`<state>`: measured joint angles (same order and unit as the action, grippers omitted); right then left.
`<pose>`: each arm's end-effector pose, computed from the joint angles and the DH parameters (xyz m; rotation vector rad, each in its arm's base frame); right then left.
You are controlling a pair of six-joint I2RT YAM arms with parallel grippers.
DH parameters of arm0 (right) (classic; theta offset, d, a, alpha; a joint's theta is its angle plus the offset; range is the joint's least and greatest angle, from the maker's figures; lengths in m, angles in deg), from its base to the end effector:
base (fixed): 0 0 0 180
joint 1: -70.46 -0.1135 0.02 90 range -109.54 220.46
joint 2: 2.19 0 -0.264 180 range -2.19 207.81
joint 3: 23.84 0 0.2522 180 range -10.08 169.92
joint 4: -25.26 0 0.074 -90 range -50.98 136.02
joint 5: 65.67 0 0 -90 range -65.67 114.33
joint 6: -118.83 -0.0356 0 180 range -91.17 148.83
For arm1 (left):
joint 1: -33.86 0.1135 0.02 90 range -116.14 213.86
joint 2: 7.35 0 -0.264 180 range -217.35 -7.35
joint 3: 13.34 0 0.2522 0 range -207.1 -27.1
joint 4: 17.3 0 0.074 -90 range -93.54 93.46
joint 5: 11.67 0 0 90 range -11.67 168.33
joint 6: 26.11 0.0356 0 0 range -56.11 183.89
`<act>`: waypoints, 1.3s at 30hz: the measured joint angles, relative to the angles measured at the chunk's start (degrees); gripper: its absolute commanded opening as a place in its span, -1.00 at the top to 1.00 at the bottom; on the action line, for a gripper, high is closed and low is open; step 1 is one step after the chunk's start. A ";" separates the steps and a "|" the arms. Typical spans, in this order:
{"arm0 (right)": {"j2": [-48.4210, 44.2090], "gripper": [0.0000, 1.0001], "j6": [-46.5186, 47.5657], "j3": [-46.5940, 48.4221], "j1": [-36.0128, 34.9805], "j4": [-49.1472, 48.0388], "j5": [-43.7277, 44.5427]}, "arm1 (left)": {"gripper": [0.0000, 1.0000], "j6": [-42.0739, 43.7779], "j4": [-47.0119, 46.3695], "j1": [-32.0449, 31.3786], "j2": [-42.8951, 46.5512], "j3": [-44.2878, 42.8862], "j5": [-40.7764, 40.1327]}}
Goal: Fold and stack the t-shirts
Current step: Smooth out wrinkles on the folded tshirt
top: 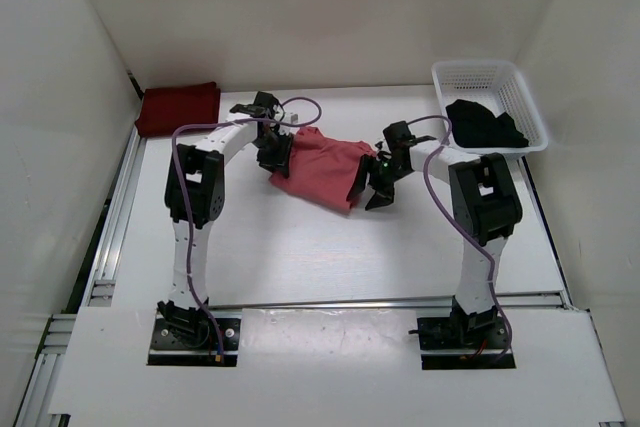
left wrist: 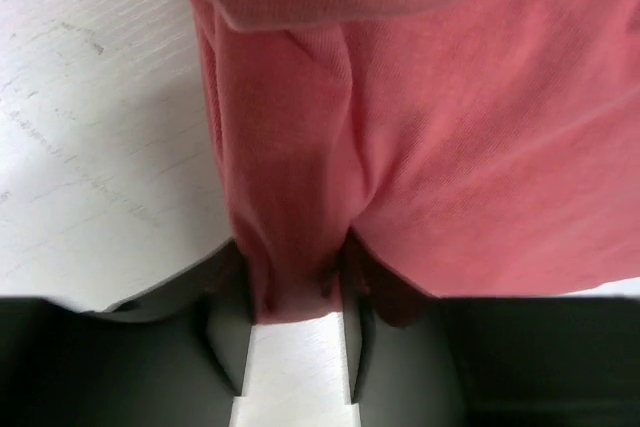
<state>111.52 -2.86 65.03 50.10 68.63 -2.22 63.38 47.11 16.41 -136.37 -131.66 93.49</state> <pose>0.3641 0.1521 0.1510 0.1542 2.8808 0.8544 0.4378 -0.1474 0.1671 0.4761 2.8557 -0.4395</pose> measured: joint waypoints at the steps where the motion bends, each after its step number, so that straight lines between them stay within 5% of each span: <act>1: 0.50 -0.35 -0.39 -0.02 -0.26 -0.07 -0.76 | 0.34 -0.15 -0.07 0.04 0.00 0.00 0.33; 4: 1.27 0.04 -1.20 0.00 -0.87 -0.98 -2.08 | 0.79 -0.13 -0.57 0.07 0.04 0.52 1.03; 8: 1.90 0.44 -2.34 -0.46 -1.44 -2.12 -2.60 | 0.79 0.04 -3.32 0.13 1.86 4.11 1.97; 10: 1.90 0.28 -2.86 -1.22 -1.42 -3.04 -3.28 | 0.73 0.02 -4.87 0.13 3.50 6.86 2.27; 12: 1.90 -0.25 -3.89 -2.27 -1.42 -4.11 -4.59 | 0.64 0.00 -5.70 0.09 5.55 10.25 2.47; 20: -1.36 -0.28 -5.11 -7.78 -1.27 -8.55 -8.83 | 0.67 0.00 -5.90 -0.85 12.76 21.03 2.69; 22: -2.82 -0.28 -4.79 -9.66 -1.27 -8.61 -8.55 | 0.38 0.09 -5.97 -1.88 14.91 24.09 2.27; 25: -3.91 -0.30 -3.67 -10.99 -1.49 -8.33 -8.57 | -0.44 0.26 -5.66 -3.85 18.38 29.18 1.97; 26: -4.13 -0.30 -3.17 -11.17 -1.60 -7.91 -8.57 | -0.52 0.55 -5.25 -4.44 19.39 30.64 1.99; 33: -8.24 -0.30 -0.22 -16.02 -4.02 -6.16 -8.04 | -0.57 0.15 -1.79 -7.02 27.67 34.60 -3.45; 39: -11.13 -0.32 -0.35 -20.39 -5.22 -6.23 -8.87 | -0.57 0.24 -5.73 -6.91 29.29 28.11 -10.82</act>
<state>100.40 -3.20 44.64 44.88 62.40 -11.09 63.62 41.38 9.50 -107.08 -103.55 82.67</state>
